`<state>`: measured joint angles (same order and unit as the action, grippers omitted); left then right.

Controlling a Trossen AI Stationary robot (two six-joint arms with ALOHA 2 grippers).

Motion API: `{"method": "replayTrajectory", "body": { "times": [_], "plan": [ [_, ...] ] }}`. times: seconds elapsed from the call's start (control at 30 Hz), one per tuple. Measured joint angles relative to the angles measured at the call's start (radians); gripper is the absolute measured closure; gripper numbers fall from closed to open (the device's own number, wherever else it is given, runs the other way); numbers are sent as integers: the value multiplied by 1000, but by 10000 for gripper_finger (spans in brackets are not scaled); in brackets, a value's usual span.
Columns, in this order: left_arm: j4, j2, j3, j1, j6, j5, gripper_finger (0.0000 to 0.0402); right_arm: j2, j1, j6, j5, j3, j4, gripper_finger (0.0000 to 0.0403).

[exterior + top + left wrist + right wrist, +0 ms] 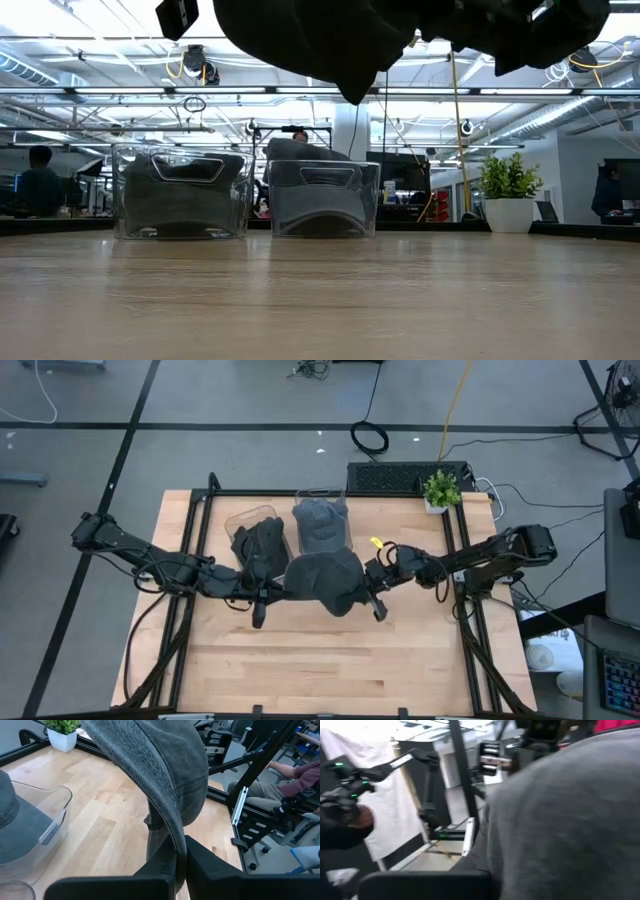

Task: Pick & Place hat
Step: Put the black cap into the left transparent bin

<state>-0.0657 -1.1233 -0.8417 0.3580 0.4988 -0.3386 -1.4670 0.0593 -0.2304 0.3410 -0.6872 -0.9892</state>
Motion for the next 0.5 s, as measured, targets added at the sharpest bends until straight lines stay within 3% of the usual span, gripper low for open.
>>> {"method": "replayTrajectory", "body": {
  "times": [0.13, 0.23, 0.37, 0.5],
  "plan": [
    [1, 0, 0, 0, 2, -1, 381, 35, -28, -35, 57, -32, 106, 399],
    [0, 0, 0, 0, 40, 0, 379, 91, -40, 4, 74, -116, 423, 400],
    [-6, 0, 0, 0, 101, -1, 378, 146, -17, 139, -63, -262, 820, 401],
    [-19, -4, 0, 0, 140, 1, 371, 182, 19, 200, -105, -358, 963, 402]
  ]
}}
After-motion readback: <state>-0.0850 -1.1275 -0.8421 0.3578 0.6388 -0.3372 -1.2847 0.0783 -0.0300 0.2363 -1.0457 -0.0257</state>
